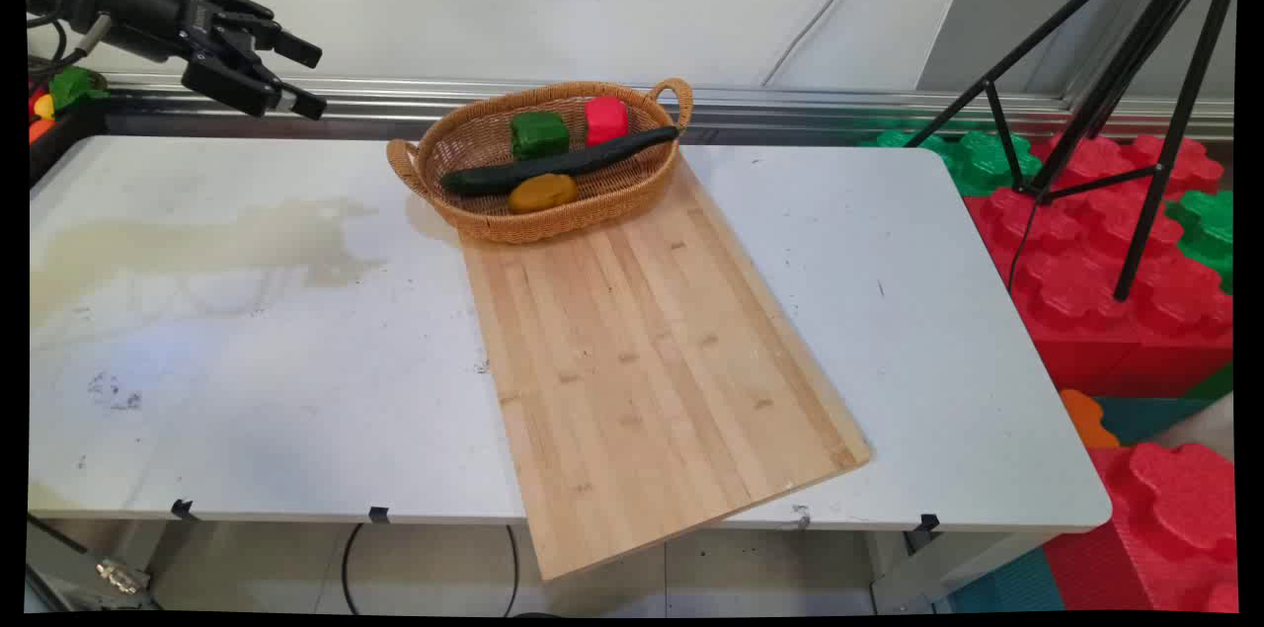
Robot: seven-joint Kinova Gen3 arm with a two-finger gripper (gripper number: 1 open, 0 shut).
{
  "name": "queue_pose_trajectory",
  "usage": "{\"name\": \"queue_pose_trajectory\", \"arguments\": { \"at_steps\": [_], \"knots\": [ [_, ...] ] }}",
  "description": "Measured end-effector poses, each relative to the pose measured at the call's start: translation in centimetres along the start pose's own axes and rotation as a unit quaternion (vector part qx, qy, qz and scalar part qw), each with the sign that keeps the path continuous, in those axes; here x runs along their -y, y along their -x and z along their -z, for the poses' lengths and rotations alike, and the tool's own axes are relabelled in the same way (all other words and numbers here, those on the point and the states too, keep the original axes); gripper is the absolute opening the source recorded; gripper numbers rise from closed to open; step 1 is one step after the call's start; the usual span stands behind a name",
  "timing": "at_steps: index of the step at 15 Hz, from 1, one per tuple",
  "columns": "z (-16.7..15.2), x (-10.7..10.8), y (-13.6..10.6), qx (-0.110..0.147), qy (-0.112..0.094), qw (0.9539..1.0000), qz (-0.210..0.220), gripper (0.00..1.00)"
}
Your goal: Pick up the potato from the vegetable basket
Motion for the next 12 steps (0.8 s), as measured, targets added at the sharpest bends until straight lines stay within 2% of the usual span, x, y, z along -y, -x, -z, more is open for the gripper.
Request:
{"name": "queue_pose_trajectory", "arguments": {
  "at_steps": [6, 12],
  "knots": [
    [-1.9, 0.7, -1.1, 0.004, 0.001, 0.9999, -0.015, 1.0],
    [-6.2, 1.0, -2.5, 0.018, 0.012, 0.9992, -0.033, 1.0]
  ]
}}
